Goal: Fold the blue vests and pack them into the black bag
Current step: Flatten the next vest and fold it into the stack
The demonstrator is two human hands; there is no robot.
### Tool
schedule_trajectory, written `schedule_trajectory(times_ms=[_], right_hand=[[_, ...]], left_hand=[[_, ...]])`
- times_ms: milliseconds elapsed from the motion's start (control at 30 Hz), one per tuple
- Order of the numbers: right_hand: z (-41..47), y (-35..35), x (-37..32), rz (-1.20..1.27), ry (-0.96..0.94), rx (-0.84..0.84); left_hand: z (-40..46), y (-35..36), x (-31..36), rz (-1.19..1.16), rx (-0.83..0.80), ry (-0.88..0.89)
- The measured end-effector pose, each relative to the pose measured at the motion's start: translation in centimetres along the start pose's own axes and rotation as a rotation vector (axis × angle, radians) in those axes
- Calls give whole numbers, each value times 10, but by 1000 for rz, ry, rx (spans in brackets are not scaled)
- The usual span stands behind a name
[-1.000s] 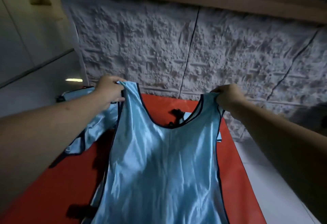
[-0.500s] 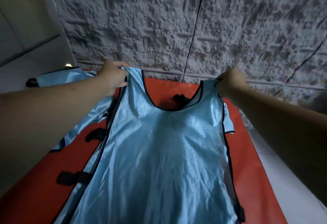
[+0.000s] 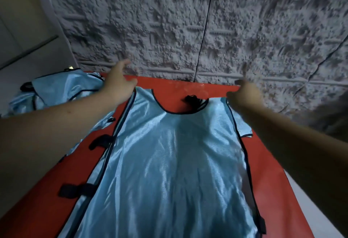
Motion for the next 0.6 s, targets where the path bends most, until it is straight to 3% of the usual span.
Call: schedule_trajectory(times_ms=[67,133,200,267,367,433,500,600], right_hand=[[-45,14,7,-58,-125,-52],[-96,27,20,-94,-172,-134],[-143,33,36,-109,-110,-216],[-177,33,53,-80,-5,-236],[-203,32,76,-98,120,-297],[-217,38,88,-91,155,-395],[-232,43,96,-26,118,-442],[-255,42,98,97,35,-375]], left_hand=[[-47,6,0,245,-14,-11],[-100,9,-15,471,-219,-115],[-151,9,-38,743,-451,-253],[-191,4,-55,904,-577,-341],[-227,-4,-63,918,-611,-416],[-241,-7,-66,792,-559,-417],[-250,-7,-67,650,-460,-393],[-264,-10,-67,535,-349,-383]])
Point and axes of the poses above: each hand's wrist, its own z-axis towards the middle knuckle, its own y-axis out of the palm, x = y × z, the point moved 1 cm from there along z, towards the middle knuckle, and after that the axes turned 14 degrees about -x, right-handed, at the moved point
